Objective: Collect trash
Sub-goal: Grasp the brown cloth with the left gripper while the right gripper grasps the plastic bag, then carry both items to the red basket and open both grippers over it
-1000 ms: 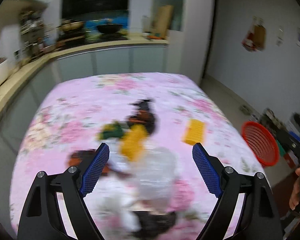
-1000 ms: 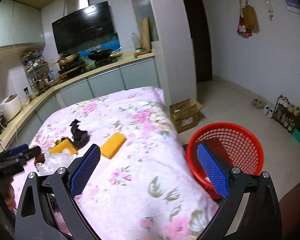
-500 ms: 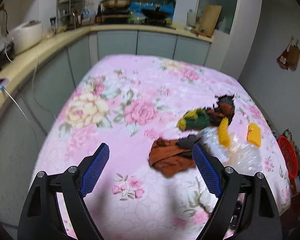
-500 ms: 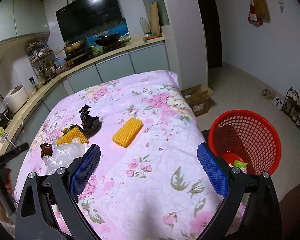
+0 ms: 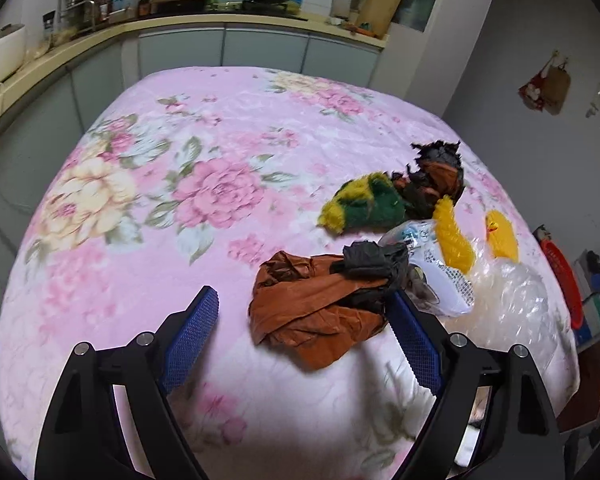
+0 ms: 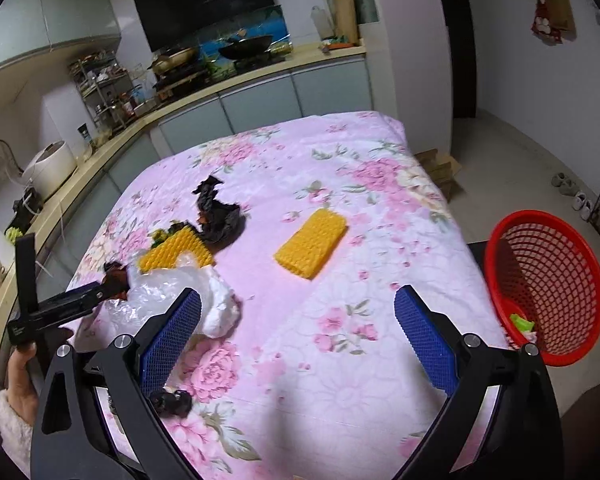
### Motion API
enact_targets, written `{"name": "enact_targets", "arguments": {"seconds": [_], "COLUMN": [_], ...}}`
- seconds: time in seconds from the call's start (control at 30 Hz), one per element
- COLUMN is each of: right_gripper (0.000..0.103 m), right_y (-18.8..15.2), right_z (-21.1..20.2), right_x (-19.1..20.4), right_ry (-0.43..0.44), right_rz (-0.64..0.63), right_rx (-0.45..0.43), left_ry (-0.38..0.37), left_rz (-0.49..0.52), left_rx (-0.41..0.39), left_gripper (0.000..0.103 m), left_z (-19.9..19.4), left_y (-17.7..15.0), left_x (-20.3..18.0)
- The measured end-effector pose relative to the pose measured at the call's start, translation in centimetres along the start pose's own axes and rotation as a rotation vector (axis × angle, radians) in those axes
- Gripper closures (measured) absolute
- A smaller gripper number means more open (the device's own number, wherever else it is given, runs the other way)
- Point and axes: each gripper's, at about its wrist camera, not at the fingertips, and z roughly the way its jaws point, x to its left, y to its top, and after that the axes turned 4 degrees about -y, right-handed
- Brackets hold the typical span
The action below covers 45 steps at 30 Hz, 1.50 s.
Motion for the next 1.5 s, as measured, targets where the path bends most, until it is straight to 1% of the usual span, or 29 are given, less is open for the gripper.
{"name": "enact_targets", "arguments": {"seconds": [0.13,0.23,0.27,0.3,0.33,0.47,0.6,0.77,0.87,0.97,1.07,1.1,1.13,1.17,1.23,1.33,1.4,1.5], "right_gripper": [0.009,0.009,0.009,0.009,0.009,0.009,0.009,0.009,0.009,0.009,0.009,0.013,0.018,0.022,0.04,0.049,0.052,0.053], "right_y": [-0.2,-0.4,-0.4,-0.5,-0.5,-0.6,-0.9,-1.5,-1.6,-1.7,-1.8,-1.8,-1.8,-1.8,-1.8,-1.5,-1.1,-0.1], "right_z": [1.3,2.0,2.1,2.2,2.3,2.3,2.2,2.0,2.4,3.6,5.0,5.3,5.7,6.2,7.1,7.2,6.8,5.7], "right_x": [1.6,2.6,2.9,3.2,3.5,4.5,5.9,8.3,10.0,11.7,12.6,12.8,13.0,13.1,12.8,12.3,12.0,11.2], "right_ry": [0.073,0.094,0.098,0.101,0.105,0.114,0.127,0.15,0.161,0.137,0.105,0.093,0.075,0.059,0.03,0.032,0.044,0.066], "right_rz": [-0.011,-0.023,-0.028,-0.031,-0.037,-0.069,-0.115,-0.183,-0.223,-0.268,-0.291,-0.297,-0.309,-0.32,-0.328,-0.322,-0.315,-0.281], "right_rx": [0.048,0.067,0.071,0.073,0.076,0.075,0.072,0.063,0.054,0.051,0.057,0.056,0.058,0.066,0.084,0.089,0.08,0.055], "left_ry": [-0.041,-0.053,-0.059,-0.071,-0.072,-0.058,-0.017,0.033,0.047,0.061,0.077,0.079,0.082,0.084,0.093,0.095,0.097,0.092], "left_rz": [0.009,0.01,0.006,0.0,-0.008,0.031,0.053,-0.002,-0.035,-0.063,-0.074,-0.075,-0.075,-0.075,-0.081,-0.088,-0.089,-0.092], "left_rx": [-0.017,-0.031,-0.038,-0.043,-0.054,-0.059,-0.073,-0.115,-0.139,-0.165,-0.186,-0.192,-0.201,-0.206,-0.218,-0.235,-0.242,-0.252], "left_gripper": [0.021,0.022,0.029,0.032,0.033,0.035,0.036,0.036,0.036,0.036,0.036,0.036,0.036,0.036,0.036,0.036,0.036,0.036], "left_z": [0.8,1.3,1.3,1.4,1.3,1.1,0.3,-1.7,-3.0,-4.3,-5.5,-5.8,-6.2,-6.5,-7.2,-7.9,-8.1,-8.4], "left_y": [0.5,1.0,1.1,1.2,1.4,1.2,0.8,0.7,0.7,0.6,0.5,0.5,0.4,0.4,0.4,0.6,0.7,0.9], "left_x": [-0.2,-0.2,-0.1,0.0,0.0,-0.4,-0.6,0.8,1.7,2.3,2.6,2.6,2.7,2.7,2.9,3.1,3.0,3.0]}}
